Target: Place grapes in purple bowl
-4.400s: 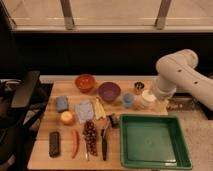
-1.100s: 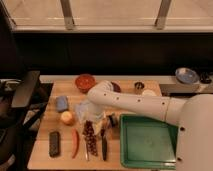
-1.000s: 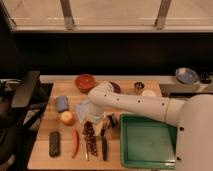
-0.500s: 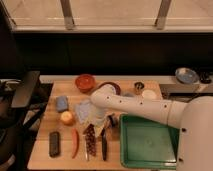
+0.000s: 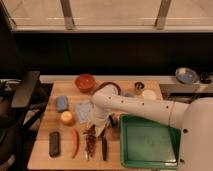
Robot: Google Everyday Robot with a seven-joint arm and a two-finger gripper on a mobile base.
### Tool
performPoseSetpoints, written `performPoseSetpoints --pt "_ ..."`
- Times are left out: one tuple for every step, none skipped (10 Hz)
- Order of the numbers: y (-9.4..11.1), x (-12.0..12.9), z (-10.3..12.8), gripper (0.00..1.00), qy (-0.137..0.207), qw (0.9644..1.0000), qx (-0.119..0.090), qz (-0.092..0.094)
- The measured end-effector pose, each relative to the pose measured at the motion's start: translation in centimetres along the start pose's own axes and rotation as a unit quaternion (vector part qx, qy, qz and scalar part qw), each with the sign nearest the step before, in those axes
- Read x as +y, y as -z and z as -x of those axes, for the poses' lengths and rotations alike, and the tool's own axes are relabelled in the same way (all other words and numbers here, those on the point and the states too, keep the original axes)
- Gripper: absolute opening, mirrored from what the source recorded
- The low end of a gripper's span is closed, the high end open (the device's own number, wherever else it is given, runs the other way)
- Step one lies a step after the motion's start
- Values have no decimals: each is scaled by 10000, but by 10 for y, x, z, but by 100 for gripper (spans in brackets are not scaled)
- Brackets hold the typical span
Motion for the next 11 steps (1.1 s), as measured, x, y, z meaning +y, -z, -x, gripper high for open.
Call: performPoseSetpoints --pt "13 0 -3 0 -112 9999 -1 -35" --pt "27 -1 -5 0 -235 9997 -9 -95" --pt "47 -2 -10 0 -411 9989 -2 -224" --pt "66 -1 -16 0 -592 9976 22 -367" --pt "87 -3 -23 0 -791 9950 56 -603" --pt "105 -3 -33 0 -998 9913 107 -857" --pt "122 -1 -48 0 -1243 9854 177 -1147" --pt "143 -1 -64 0 -1494 9776 291 -1456" --pt "161 -3 -76 0 -1670 9710 428 -1658" --pt "176 -5 -91 0 -1838 9640 518 -1849" --pt "192 -4 -114 0 -2059 9549 625 -2047"
